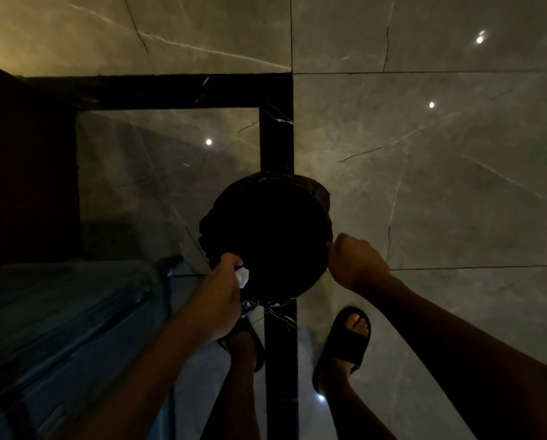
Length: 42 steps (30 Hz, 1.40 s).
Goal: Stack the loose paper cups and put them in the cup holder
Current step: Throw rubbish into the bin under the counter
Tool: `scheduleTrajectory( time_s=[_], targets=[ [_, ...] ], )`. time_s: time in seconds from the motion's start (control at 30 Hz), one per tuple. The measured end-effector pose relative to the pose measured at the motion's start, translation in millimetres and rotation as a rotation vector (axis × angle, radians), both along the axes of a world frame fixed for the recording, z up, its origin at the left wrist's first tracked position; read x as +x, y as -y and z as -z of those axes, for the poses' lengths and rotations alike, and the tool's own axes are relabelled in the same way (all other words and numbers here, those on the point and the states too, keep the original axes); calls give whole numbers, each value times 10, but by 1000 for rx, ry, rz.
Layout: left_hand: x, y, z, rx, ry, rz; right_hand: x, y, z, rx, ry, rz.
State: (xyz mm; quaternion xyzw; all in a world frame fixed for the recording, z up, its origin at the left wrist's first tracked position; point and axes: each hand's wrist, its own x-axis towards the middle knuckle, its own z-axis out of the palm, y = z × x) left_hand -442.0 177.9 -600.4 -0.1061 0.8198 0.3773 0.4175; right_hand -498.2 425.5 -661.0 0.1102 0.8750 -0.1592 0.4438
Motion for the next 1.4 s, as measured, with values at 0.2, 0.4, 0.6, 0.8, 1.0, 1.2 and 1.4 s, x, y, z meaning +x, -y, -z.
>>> scheduleTrajectory(
  time_s=[0.2,0.4,0.6,0.8,1.0,1.2,1.4],
  targets=[
    [-115,-129,222,-97,-79,-108,19,-36,65,-91,-48,-58],
    [-349,-258,502,-219,-106,-91,99,-38,122,-98,-139,-37],
    [-504,-343,609,-371,-119,-222,120,-72,132,-116,-175,-90],
    [-391,-406,517,-117,236,201,97,-51,94,-111,-124,-30],
    [-176,-252,323,-133,-117,241,34,-36,27,-91,-117,-85],
    [-62,135,310,-384,-276,402,-12,-64,14,-165,-119,-89],
    [-129,306,425,-379,-219,428,-7,-112,-89,-84,-378,33]
  ],
)
